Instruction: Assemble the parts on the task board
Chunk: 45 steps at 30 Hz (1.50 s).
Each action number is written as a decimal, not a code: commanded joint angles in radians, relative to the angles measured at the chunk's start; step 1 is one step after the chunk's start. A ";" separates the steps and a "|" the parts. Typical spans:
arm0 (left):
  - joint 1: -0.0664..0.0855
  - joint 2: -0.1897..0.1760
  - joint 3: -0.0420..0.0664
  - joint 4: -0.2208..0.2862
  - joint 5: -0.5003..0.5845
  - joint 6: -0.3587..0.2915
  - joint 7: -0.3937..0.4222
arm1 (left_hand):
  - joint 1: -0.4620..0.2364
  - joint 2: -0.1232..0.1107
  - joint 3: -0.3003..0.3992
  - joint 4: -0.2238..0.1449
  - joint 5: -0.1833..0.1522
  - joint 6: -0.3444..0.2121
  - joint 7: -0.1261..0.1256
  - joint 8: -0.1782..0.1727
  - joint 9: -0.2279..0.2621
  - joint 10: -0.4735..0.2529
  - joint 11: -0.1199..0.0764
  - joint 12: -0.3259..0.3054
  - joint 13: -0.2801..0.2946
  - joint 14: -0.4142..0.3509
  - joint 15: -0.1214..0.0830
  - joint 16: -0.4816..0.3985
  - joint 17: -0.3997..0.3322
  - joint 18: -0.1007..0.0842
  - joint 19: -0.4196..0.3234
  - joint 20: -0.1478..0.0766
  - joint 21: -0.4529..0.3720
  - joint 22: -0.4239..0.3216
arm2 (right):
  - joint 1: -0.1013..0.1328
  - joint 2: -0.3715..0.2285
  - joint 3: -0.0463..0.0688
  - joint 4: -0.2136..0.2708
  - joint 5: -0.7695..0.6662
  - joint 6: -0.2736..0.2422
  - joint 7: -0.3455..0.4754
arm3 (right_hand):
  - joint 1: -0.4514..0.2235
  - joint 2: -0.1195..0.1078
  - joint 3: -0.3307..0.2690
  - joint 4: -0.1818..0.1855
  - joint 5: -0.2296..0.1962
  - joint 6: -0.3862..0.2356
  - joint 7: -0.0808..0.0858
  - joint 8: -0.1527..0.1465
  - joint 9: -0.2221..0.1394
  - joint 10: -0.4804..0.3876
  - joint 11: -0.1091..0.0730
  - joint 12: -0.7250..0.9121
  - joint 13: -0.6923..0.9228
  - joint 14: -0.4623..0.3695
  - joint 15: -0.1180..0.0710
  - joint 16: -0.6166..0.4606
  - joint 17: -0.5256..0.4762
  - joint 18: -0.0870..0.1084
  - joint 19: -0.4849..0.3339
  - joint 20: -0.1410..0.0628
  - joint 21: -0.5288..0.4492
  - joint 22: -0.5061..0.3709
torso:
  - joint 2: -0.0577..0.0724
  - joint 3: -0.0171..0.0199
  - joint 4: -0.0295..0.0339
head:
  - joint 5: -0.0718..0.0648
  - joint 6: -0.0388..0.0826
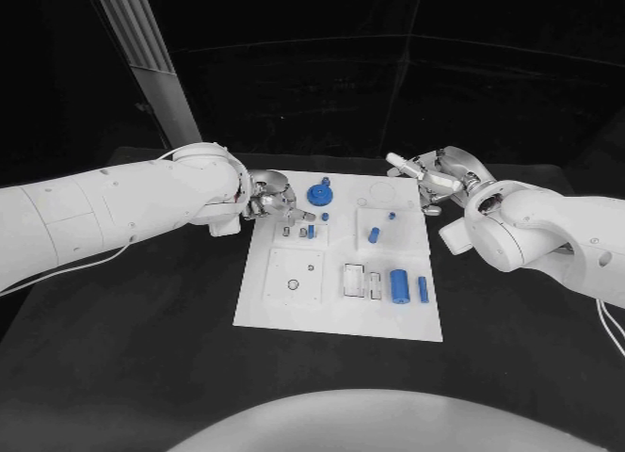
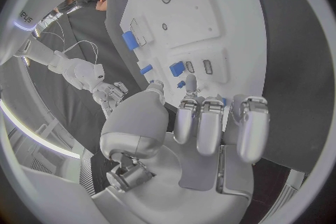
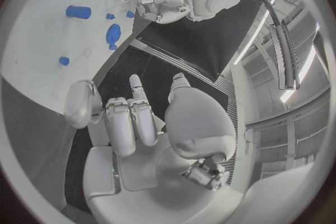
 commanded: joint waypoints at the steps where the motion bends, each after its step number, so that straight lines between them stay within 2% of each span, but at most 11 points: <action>1: -0.001 0.015 0.001 -0.020 0.001 0.056 -0.013 | 0.000 0.010 -0.004 -0.002 0.006 0.009 -0.003 -0.008 0.001 0.104 -0.004 0.002 0.263 0.106 -0.005 0.003 0.263 -0.006 0.105 -0.008 0.004 0.263 | 0.000 0.002 0.000 -0.002 -0.032 0.029 -0.043 | 0.009 0.006 -0.008 -0.001 -0.005 -0.007 -0.001 0.006 0.001 0.104 0.003 0.003 0.263 0.104 0.000 0.002 0.263 0.007 0.007 -0.003 0.007 0.097 | -0.001 0.0006 0.0022 | -0.001 0.000; 9: -0.007 0.042 0.001 -0.047 0.007 0.080 -0.019 | 0.006 0.016 -0.006 -0.003 0.008 0.018 -0.004 -0.023 0.004 0.104 -0.005 0.002 0.263 0.106 -0.005 0.003 0.263 -0.006 0.105 -0.009 0.004 0.263 | -0.006 0.009 0.000 -0.008 -0.040 0.036 -0.066 | 0.015 0.008 -0.009 -0.001 -0.003 -0.010 -0.001 0.009 0.001 0.104 0.003 0.003 0.263 0.104 -0.001 0.002 0.263 0.008 0.008 -0.003 0.006 0.097 | -0.001 -0.0003 0.0022 | -0.004 0.000; 19: -0.010 0.055 0.001 -0.064 0.008 0.080 -0.015 | 0.015 0.015 -0.011 -0.003 0.010 0.028 -0.005 -0.039 0.008 0.104 -0.006 0.002 0.263 0.106 -0.006 0.003 0.263 -0.006 0.105 -0.010 0.004 0.263 | -0.009 0.008 0.000 -0.009 -0.051 0.025 -0.075 | 0.021 0.009 -0.011 -0.001 -0.001 -0.014 -0.001 0.012 0.001 0.104 0.003 0.003 0.263 0.104 -0.001 0.002 0.263 0.007 0.011 -0.004 0.008 0.098 | -0.001 0.0002 0.0032 | -0.009 -0.002; 23: -0.011 0.059 0.001 -0.064 0.008 0.082 -0.014 | 0.017 0.014 -0.012 -0.003 0.011 0.030 -0.005 -0.042 0.009 0.104 -0.006 0.002 0.263 0.106 -0.007 0.003 0.263 -0.006 0.105 -0.010 0.004 0.263 | -0.009 0.007 0.000 -0.009 -0.052 0.019 -0.072 | 0.024 0.010 -0.012 -0.001 0.000 -0.015 -0.001 0.014 0.001 0.104 0.003 0.003 0.263 0.104 -0.001 0.002 0.263 0.007 0.011 -0.004 0.007 0.098 | -0.001 0.0005 0.0027 | -0.005 -0.003; 26: -0.012 0.066 0.001 -0.069 0.008 0.081 -0.013 | 0.019 0.014 -0.013 -0.003 0.011 0.031 -0.006 -0.044 0.010 0.104 -0.007 0.002 0.263 0.106 -0.007 0.003 0.263 -0.006 0.105 -0.010 0.004 0.263 | -0.009 0.008 0.000 -0.010 -0.053 0.017 -0.072 | 0.028 0.010 -0.013 -0.001 0.003 -0.016 -0.002 0.017 0.002 0.104 0.002 0.003 0.263 0.104 -0.001 0.002 0.263 0.007 0.013 -0.004 0.009 0.099 | -0.001 0.0001 0.0060 | -0.007 -0.003; 27: -0.013 0.069 0.001 -0.071 0.008 0.080 -0.011 | 0.022 0.015 -0.014 -0.003 0.015 0.035 -0.006 -0.050 0.011 0.104 -0.007 0.002 0.263 0.106 -0.007 0.003 0.263 -0.006 0.105 -0.011 0.004 0.263 | -0.009 0.008 0.000 -0.010 -0.053 0.016 -0.073 | 0.029 0.011 -0.014 -0.001 0.004 -0.017 -0.002 0.018 0.002 0.104 0.002 0.003 0.263 0.104 -0.001 0.002 0.263 0.007 0.013 -0.004 0.009 0.099 | -0.001 0.0007 0.0064 | -0.008 -0.003; 28: -0.013 0.071 0.001 -0.072 0.008 0.078 -0.009 | 0.029 0.017 -0.014 -0.002 0.044 0.039 -0.007 -0.059 0.014 0.104 -0.008 0.002 0.263 0.106 -0.008 0.003 0.263 -0.006 0.105 -0.011 0.004 0.263 | -0.009 0.009 0.000 -0.011 -0.054 0.016 -0.073 | 0.029 0.011 -0.014 -0.001 0.004 -0.017 -0.002 0.018 0.002 0.104 0.002 0.003 0.263 0.104 -0.001 0.002 0.263 0.007 0.013 -0.004 0.009 0.099 | -0.001 0.0010 0.0048 | -0.007 -0.003; 29: -0.014 0.072 0.001 -0.074 0.009 0.076 -0.007 | 0.035 0.017 -0.014 -0.002 0.088 0.043 -0.008 -0.069 0.017 0.104 -0.009 0.002 0.263 0.106 -0.009 0.003 0.263 -0.006 0.105 -0.012 0.004 0.263 | -0.009 0.010 0.000 -0.012 -0.055 0.015 -0.074 | 0.029 0.011 -0.014 -0.001 0.004 -0.017 -0.002 0.018 0.002 0.104 0.002 0.003 0.263 0.104 -0.001 0.002 0.263 0.007 0.013 -0.004 0.009 0.099 | -0.001 0.0012 0.0042 | -0.005 -0.003; 31: -0.014 0.075 0.001 -0.076 0.012 0.069 -0.005 | 0.041 0.016 -0.016 -0.002 0.127 0.051 -0.009 -0.085 0.024 0.104 -0.010 0.002 0.263 0.106 -0.010 0.003 0.263 -0.006 0.105 -0.013 0.004 0.263 | -0.009 0.011 0.000 -0.014 -0.056 0.014 -0.075 | 0.029 0.011 -0.014 -0.001 0.004 -0.017 -0.002 0.018 0.002 0.104 0.002 0.003 0.263 0.104 -0.001 0.002 0.263 0.007 0.013 -0.004 0.009 0.099 | -0.001 0.0006 0.0018 | -0.003 -0.002; 45: -0.017 0.092 0.001 -0.092 0.016 0.077 -0.015 | 0.056 0.008 -0.018 -0.003 0.135 0.057 -0.010 -0.099 0.032 0.104 -0.011 0.002 0.263 0.106 -0.011 0.003 0.263 -0.006 0.105 -0.014 0.004 0.263 | -0.009 0.012 -0.001 -0.017 -0.060 0.011 -0.090 | 0.042 0.014 -0.017 -0.002 0.012 -0.020 -0.002 0.027 0.003 0.104 0.001 0.003 0.263 0.104 -0.002 0.002 0.263 0.007 0.015 -0.005 0.008 0.099 | -0.001 0.0003 0.0027 | -0.009 -0.005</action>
